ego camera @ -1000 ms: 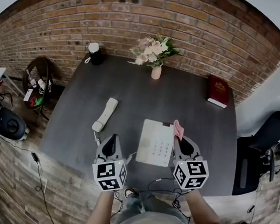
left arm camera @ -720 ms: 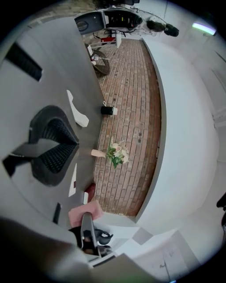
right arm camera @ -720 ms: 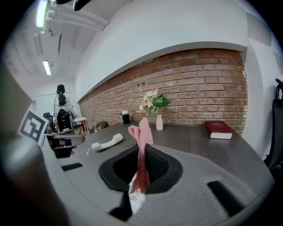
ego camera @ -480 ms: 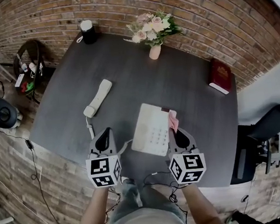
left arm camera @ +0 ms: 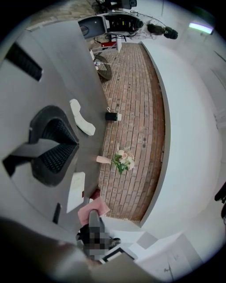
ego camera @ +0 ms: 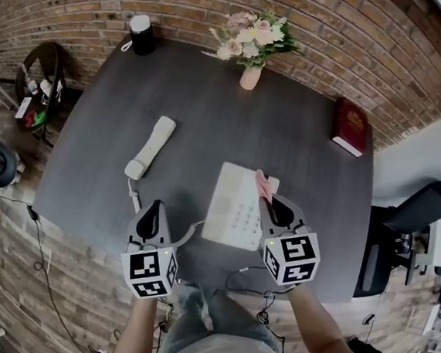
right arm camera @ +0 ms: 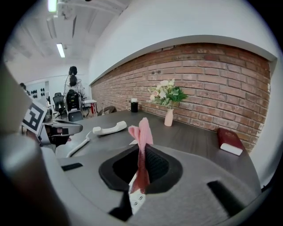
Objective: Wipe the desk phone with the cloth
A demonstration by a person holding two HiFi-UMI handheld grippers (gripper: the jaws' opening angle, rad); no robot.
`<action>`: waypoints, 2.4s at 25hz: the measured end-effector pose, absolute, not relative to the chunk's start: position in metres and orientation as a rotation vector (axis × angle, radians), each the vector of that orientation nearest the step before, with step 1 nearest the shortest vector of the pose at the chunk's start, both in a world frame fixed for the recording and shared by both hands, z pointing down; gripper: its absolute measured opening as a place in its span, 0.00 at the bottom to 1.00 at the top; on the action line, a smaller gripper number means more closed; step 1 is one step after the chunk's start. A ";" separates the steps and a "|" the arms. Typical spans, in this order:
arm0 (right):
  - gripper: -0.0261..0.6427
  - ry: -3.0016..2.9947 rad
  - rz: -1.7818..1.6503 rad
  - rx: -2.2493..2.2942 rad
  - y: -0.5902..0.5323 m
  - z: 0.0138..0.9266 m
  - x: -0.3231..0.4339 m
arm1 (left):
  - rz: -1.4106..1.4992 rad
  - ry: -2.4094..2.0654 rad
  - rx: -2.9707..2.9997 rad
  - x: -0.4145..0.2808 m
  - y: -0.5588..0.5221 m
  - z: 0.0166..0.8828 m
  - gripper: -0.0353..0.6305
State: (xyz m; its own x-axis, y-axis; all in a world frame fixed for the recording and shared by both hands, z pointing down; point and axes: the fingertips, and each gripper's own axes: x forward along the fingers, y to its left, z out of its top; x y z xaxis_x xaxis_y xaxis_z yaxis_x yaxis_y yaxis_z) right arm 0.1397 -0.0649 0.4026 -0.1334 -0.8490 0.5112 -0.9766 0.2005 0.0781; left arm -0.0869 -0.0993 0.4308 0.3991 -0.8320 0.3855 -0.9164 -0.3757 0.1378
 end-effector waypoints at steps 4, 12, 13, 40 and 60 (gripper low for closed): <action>0.07 -2.018 0.298 1.553 -0.082 0.408 0.132 | 0.357 -1.539 2.314 -0.095 -0.104 0.436 0.06; 0.07 -1.953 0.168 1.305 -0.106 0.424 0.106 | 0.341 -1.576 2.278 -0.109 -0.109 0.442 0.06; 0.07 -1.933 0.137 1.274 -0.108 0.427 0.103 | 0.340 -1.579 2.272 -0.111 -0.109 0.443 0.06; 0.07 -1.705 0.031 0.997 -0.127 0.473 0.095 | 0.303 -1.633 2.184 -0.130 -0.114 0.451 0.06; 0.07 -1.718 0.054 0.961 -0.110 0.481 0.086 | 0.300 -1.630 2.175 -0.132 -0.109 0.452 0.06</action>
